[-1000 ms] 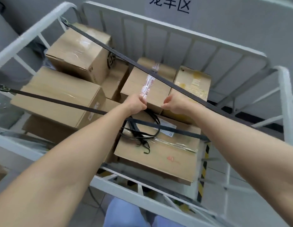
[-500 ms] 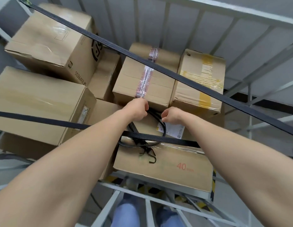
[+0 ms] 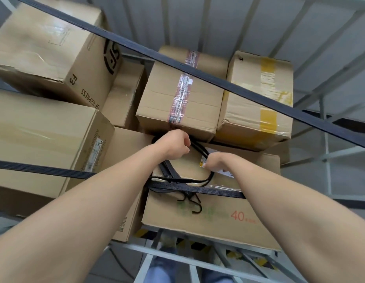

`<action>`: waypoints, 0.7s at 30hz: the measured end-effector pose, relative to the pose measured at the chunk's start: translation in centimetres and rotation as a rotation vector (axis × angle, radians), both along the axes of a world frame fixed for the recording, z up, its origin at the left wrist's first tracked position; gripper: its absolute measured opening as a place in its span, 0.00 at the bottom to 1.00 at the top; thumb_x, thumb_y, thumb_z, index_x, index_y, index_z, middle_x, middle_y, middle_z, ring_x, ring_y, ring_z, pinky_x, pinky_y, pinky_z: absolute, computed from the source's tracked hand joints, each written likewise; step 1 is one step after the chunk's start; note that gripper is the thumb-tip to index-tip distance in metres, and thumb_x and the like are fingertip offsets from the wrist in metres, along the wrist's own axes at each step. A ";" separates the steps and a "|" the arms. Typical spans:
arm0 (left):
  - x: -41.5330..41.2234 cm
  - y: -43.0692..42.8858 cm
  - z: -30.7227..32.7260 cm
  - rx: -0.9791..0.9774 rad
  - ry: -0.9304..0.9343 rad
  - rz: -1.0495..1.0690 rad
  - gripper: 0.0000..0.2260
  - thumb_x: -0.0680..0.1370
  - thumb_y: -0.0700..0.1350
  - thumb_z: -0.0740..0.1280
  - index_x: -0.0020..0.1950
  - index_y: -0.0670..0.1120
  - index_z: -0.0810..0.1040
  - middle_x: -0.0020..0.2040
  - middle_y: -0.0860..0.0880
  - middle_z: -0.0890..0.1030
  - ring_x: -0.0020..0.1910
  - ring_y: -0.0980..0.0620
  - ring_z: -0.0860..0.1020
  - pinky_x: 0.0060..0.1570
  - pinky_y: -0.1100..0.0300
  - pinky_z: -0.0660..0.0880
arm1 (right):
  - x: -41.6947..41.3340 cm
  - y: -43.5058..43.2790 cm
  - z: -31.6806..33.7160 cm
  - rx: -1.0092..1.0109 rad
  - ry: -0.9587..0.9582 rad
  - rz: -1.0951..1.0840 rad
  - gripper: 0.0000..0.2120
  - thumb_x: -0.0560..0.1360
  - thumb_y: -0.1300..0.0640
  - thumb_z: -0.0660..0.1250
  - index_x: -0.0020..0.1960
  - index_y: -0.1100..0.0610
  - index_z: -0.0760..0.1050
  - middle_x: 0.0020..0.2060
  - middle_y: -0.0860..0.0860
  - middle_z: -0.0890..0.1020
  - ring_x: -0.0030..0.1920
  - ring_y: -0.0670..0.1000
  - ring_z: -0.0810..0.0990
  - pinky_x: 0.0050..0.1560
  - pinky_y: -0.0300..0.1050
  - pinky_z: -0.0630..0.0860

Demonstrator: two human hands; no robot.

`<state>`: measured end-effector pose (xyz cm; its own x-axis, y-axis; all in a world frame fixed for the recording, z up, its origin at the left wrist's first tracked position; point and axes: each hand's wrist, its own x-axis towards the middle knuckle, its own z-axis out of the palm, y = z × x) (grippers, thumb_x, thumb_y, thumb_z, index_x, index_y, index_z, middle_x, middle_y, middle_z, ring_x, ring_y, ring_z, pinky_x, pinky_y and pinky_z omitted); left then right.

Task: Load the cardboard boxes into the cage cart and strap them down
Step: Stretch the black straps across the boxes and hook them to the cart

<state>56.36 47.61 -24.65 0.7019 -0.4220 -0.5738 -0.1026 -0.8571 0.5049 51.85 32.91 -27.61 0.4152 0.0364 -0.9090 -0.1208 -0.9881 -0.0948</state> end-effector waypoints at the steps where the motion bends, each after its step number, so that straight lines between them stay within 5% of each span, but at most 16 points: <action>1: -0.2 -0.1 0.7 -0.004 0.002 0.005 0.11 0.77 0.43 0.66 0.59 0.45 0.78 0.57 0.46 0.80 0.55 0.48 0.77 0.56 0.58 0.74 | 0.1 0.1 1.3 0.027 -0.041 -0.038 0.17 0.84 0.56 0.49 0.57 0.63 0.73 0.50 0.56 0.74 0.50 0.53 0.74 0.47 0.42 0.69; 3: -0.4 -0.3 2.7 -0.012 -0.005 0.013 0.11 0.77 0.43 0.67 0.59 0.45 0.79 0.57 0.46 0.80 0.55 0.48 0.77 0.56 0.57 0.74 | 0.6 0.1 4.0 0.055 -0.165 -0.127 0.17 0.84 0.54 0.51 0.41 0.60 0.70 0.38 0.52 0.69 0.37 0.50 0.69 0.35 0.39 0.65; 6: -0.8 -0.7 6.8 -0.031 -0.035 0.021 0.11 0.77 0.42 0.67 0.60 0.45 0.78 0.56 0.46 0.80 0.55 0.47 0.77 0.58 0.55 0.74 | 0.9 0.6 8.6 0.122 -0.341 -0.220 0.16 0.82 0.55 0.57 0.37 0.58 0.70 0.35 0.51 0.72 0.40 0.53 0.71 0.33 0.41 0.67; 10: -1.3 -0.8 13.5 -0.056 -0.146 0.072 0.15 0.76 0.39 0.68 0.63 0.42 0.75 0.59 0.44 0.78 0.57 0.46 0.76 0.55 0.58 0.73 | 0.5 2.1 16.1 0.132 -0.512 -0.159 0.11 0.78 0.61 0.60 0.55 0.62 0.79 0.49 0.56 0.82 0.48 0.56 0.80 0.48 0.47 0.77; 13: -1.8 -0.5 18.9 -0.074 -0.272 0.107 0.20 0.75 0.39 0.70 0.65 0.43 0.70 0.62 0.43 0.73 0.57 0.46 0.74 0.52 0.58 0.71 | 0.1 2.8 22.2 0.126 -0.664 -0.092 0.12 0.76 0.67 0.61 0.56 0.62 0.80 0.51 0.57 0.82 0.50 0.56 0.80 0.53 0.49 0.79; 17: -2.2 0.3 25.4 -0.137 -0.413 0.066 0.28 0.73 0.45 0.71 0.71 0.48 0.65 0.67 0.44 0.66 0.66 0.44 0.67 0.65 0.50 0.68 | -0.4 2.9 29.8 0.132 -0.802 0.053 0.13 0.76 0.66 0.60 0.53 0.60 0.82 0.46 0.56 0.82 0.46 0.56 0.79 0.49 0.46 0.78; 21: -2.4 0.4 30.6 -0.293 -0.346 0.014 0.12 0.73 0.40 0.70 0.56 0.44 0.77 0.51 0.46 0.80 0.52 0.47 0.78 0.53 0.54 0.75 | -0.9 2.0 36.3 0.192 -0.958 0.031 0.10 0.73 0.65 0.65 0.46 0.58 0.84 0.42 0.54 0.82 0.42 0.56 0.78 0.44 0.44 0.76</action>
